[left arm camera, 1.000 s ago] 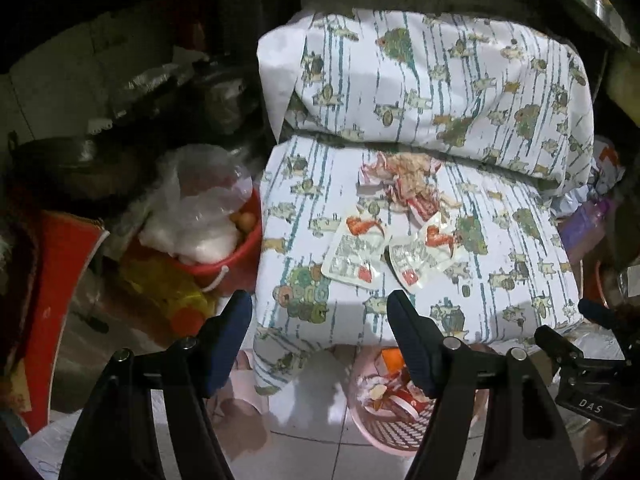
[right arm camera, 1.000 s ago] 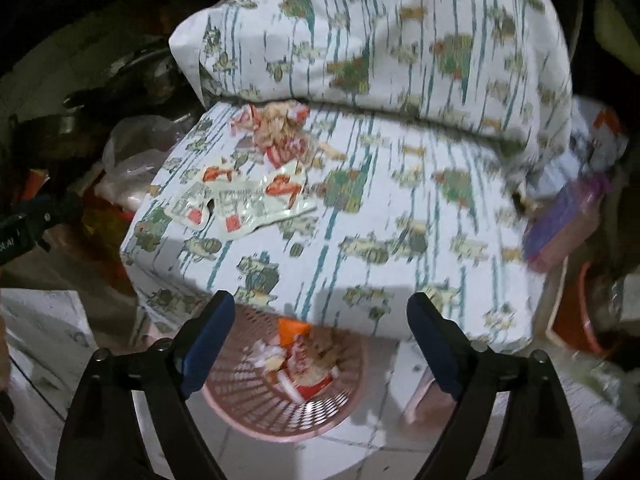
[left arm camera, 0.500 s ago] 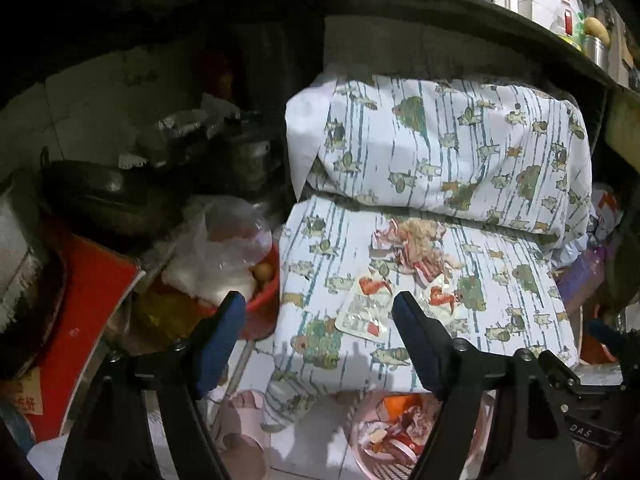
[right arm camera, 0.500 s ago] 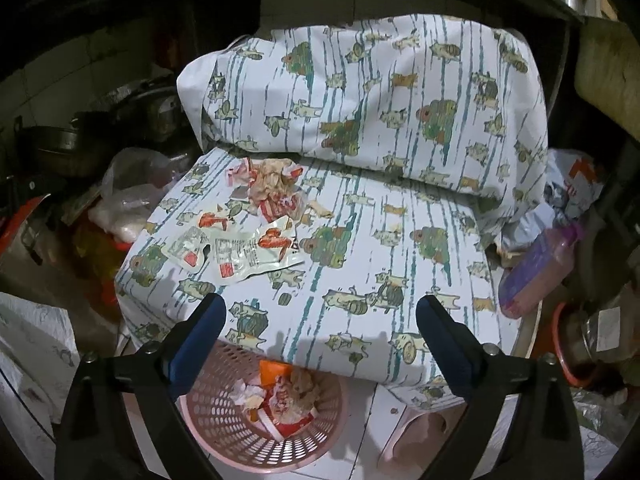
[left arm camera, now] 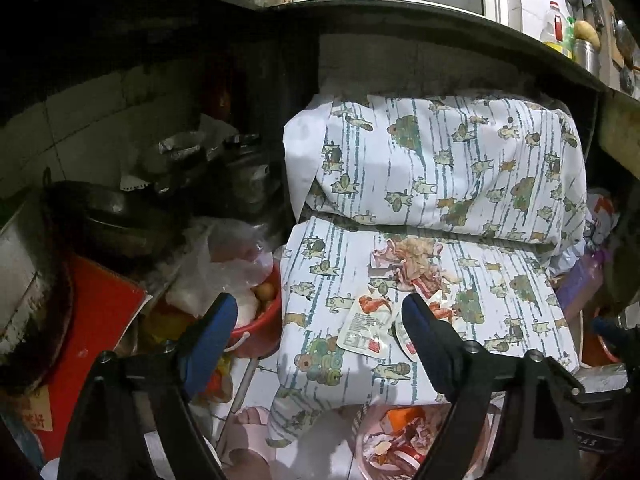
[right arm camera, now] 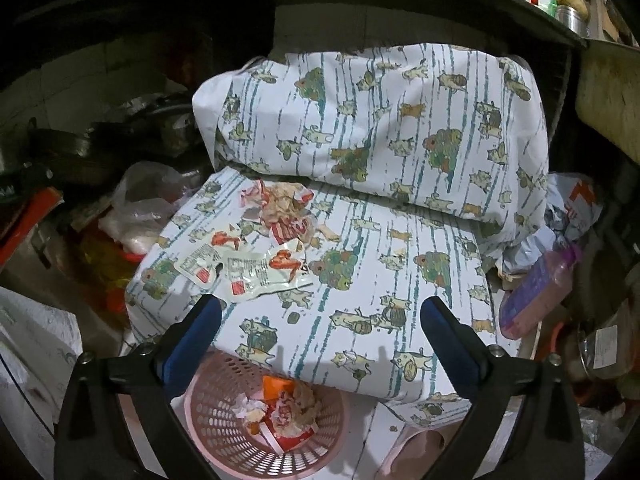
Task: Collect trash
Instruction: 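Move both open tools back up over the stool, then grasp the clear printed snack packet with the left tool, then grasp the small tan bone with the right tool while the left tool holds the packet, then carry the held packet and bone over the pink basket, then open both tools to drop the packet and bone into the basket, then raise both open tools from the basket back over the stool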
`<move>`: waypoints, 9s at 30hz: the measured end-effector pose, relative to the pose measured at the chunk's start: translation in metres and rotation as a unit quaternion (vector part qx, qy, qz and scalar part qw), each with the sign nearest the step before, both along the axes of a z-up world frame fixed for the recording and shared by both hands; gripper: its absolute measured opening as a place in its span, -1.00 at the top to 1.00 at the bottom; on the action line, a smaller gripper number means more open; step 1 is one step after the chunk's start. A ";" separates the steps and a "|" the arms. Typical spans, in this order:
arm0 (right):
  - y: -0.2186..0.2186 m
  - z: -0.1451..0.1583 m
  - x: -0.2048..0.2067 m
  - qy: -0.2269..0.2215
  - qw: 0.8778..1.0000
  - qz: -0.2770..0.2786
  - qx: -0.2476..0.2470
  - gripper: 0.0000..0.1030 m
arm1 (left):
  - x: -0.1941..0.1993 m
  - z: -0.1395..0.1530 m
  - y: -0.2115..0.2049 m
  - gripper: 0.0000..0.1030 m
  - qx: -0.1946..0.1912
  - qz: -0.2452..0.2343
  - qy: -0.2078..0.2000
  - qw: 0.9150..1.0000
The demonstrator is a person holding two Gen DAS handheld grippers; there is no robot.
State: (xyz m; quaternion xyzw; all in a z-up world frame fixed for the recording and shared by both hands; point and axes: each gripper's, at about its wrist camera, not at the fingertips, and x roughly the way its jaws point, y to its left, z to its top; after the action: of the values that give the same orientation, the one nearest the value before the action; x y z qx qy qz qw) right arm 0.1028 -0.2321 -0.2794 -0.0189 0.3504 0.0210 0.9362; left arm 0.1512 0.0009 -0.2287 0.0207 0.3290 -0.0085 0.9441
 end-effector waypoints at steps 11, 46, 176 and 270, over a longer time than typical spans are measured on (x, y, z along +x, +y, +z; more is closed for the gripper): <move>-0.014 0.025 0.002 -0.051 0.998 -0.023 0.003 -0.99 | 0.003 0.013 -0.007 -0.75 -0.029 -0.012 -0.022 0.999; -0.091 0.030 0.171 0.044 0.989 -0.106 0.097 -0.99 | 0.186 -0.020 -0.061 -0.77 0.020 -0.053 0.117 0.992; -0.031 -0.005 0.219 0.164 0.980 0.029 0.108 0.89 | 0.230 -0.073 -0.054 0.03 -0.095 -0.059 0.261 0.959; -0.027 -0.046 0.031 0.195 0.974 0.007 0.117 0.45 | 0.045 -0.084 -0.079 -0.56 -0.030 -0.126 0.253 0.959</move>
State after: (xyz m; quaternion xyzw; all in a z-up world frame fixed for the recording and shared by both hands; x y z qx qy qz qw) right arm 0.1339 -0.2591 -0.3251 0.0931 0.5208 0.0719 0.8455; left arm 0.1957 -0.0778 -0.3130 0.0310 0.5515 -0.1423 0.8214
